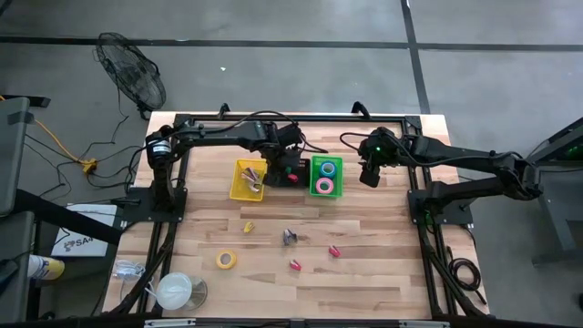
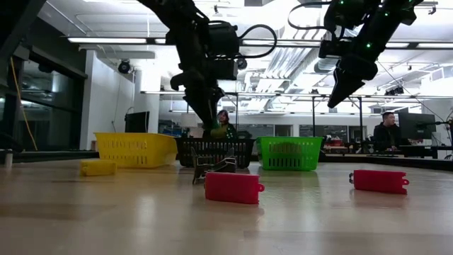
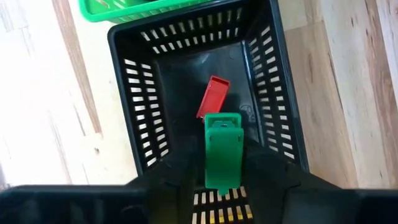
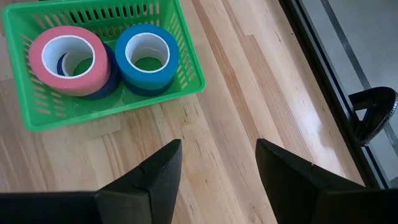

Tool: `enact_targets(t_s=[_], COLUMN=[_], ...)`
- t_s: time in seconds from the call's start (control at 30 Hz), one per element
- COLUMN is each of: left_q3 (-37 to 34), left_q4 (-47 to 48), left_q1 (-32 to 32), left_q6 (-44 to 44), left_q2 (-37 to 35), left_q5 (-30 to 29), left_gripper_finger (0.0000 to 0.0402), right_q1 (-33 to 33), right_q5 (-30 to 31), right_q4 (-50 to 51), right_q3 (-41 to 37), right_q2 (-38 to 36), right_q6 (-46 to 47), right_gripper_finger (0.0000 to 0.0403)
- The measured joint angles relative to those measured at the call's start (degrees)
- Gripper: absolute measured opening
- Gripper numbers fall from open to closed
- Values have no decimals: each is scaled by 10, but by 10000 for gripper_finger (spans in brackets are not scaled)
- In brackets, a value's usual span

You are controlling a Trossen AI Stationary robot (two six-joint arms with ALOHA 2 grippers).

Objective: Pick and place Stapler, Stapler remover, tape
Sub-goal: Put the green stapler into the black bin, then put the yellow stapler into the black bin

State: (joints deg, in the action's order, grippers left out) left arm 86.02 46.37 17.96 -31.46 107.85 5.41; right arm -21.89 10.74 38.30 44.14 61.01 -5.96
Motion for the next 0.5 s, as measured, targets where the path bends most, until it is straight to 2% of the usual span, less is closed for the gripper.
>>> enact_targets(t_s=[0.27,0.5], left_q3=[0,0], left_q4=[0,10], left_q1=[0,0], left_q6=[0,0], left_q2=[0,0], left_q5=[-24,-37], left_gripper_finger=[190,199], right_q1=[0,0], right_q5=[0,0], right_q4=[0,0], right_q3=[0,0], right_q2=[0,0], right_q6=[0,0], right_gripper_finger=[197,197])
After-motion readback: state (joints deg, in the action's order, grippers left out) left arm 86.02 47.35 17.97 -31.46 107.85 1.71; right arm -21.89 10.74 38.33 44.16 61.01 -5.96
